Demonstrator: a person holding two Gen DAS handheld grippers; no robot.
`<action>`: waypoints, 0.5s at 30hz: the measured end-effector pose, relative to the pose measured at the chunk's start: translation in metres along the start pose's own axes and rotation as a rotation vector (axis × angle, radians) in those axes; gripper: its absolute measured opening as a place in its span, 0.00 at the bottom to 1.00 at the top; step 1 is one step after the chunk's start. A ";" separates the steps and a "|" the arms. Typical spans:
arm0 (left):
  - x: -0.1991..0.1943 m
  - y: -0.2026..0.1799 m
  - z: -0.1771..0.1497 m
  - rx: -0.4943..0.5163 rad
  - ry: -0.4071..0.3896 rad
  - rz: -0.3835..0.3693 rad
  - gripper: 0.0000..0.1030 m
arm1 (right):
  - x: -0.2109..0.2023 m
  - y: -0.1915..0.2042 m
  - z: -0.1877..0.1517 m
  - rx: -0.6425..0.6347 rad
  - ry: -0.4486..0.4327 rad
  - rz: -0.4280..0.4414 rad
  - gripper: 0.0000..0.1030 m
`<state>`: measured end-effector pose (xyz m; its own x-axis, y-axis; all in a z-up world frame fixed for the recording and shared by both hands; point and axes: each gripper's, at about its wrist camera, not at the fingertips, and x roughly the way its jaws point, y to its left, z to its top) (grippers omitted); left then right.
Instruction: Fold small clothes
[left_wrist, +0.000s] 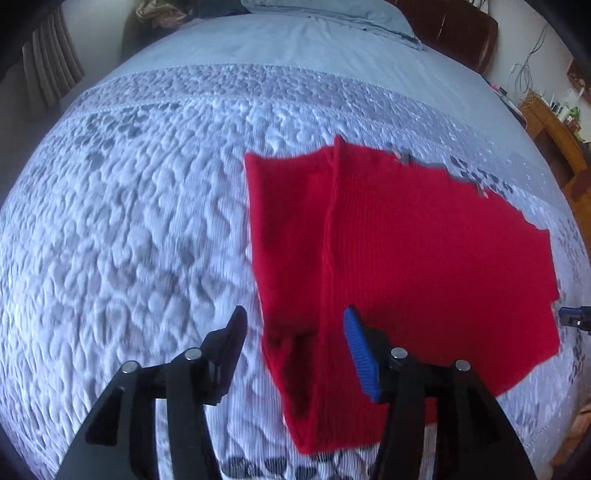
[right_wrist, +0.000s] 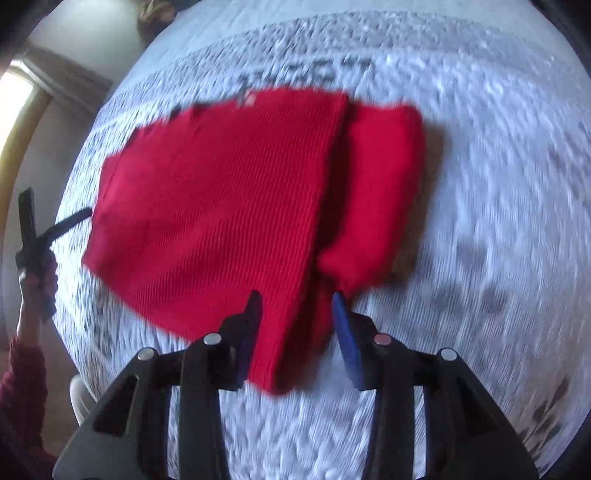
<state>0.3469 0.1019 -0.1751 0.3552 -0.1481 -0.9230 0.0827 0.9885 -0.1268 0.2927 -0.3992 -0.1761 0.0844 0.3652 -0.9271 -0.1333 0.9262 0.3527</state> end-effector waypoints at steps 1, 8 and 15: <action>-0.001 0.000 -0.007 -0.009 0.005 -0.012 0.53 | 0.005 0.002 -0.012 0.009 0.021 0.008 0.39; 0.005 -0.018 -0.047 -0.005 0.062 -0.002 0.51 | 0.007 0.015 -0.029 0.040 0.045 0.045 0.05; 0.010 -0.019 -0.051 0.014 0.084 0.013 0.49 | 0.018 0.016 -0.043 0.006 0.118 -0.082 0.04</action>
<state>0.3012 0.0833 -0.2006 0.2766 -0.1315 -0.9520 0.0922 0.9897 -0.1100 0.2498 -0.3818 -0.1924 -0.0219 0.2751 -0.9612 -0.1245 0.9532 0.2757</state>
